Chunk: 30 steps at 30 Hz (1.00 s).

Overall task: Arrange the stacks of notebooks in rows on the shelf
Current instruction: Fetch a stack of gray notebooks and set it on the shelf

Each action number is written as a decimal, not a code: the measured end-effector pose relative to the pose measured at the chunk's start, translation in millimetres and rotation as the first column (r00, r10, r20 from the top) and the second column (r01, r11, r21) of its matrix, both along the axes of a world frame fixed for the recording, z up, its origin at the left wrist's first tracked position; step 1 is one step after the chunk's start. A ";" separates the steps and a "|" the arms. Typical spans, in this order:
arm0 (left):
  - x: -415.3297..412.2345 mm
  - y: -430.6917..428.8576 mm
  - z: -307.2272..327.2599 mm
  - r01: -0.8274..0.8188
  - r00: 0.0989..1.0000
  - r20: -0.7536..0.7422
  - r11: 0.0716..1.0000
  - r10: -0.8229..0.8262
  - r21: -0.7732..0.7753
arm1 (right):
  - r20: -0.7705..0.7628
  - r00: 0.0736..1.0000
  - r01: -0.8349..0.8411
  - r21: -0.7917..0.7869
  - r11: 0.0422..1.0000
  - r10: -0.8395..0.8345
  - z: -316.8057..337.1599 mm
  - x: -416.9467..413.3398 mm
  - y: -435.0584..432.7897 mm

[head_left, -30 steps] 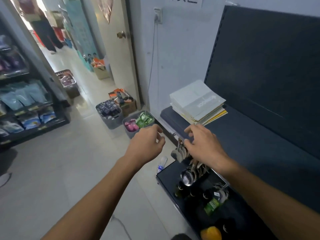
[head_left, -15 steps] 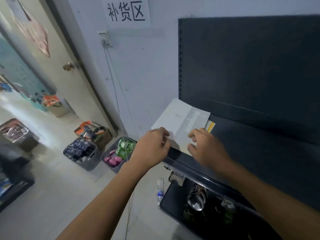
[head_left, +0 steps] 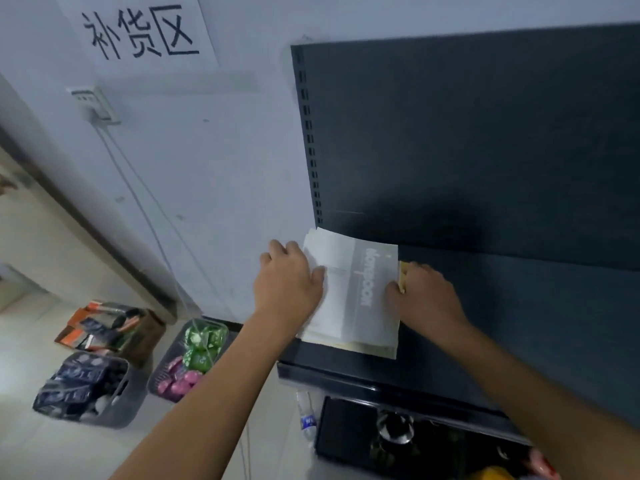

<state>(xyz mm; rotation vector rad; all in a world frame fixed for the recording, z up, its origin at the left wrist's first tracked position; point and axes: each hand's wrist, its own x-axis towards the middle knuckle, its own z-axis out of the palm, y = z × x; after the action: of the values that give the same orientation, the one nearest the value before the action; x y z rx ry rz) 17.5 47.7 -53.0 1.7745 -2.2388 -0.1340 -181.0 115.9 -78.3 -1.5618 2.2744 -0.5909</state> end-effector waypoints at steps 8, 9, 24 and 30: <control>3.4 -26.0 -7.2 0.042 0.998 -0.043 0.992 -0.037 0.122 | -0.055 0.987 0.149 -0.044 0.988 -0.152 -11.6 32.6 -6.5; 4.8 -27.0 -7.6 0.048 0.998 -0.056 0.990 -0.041 0.129 | -0.070 0.984 0.161 -0.064 0.985 -0.165 -13.0 37.1 -6.1; 23.6 -48.1 -8.6 0.067 0.991 -0.125 0.980 -0.044 0.189 | 0.020 0.963 0.268 0.018 0.963 -0.268 -17.2 64.8 -4.5; 23.4 -44.2 -5.2 0.056 0.988 -0.155 0.979 -0.025 0.196 | -0.208 0.956 0.217 0.032 0.976 -0.206 -13.4 70.7 2.1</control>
<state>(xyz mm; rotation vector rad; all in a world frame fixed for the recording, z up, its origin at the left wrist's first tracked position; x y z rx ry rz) 40.9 3.4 -58.2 1.7497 -2.2186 -0.5024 -110.3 118.0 -91.7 -1.4206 2.6107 -0.4333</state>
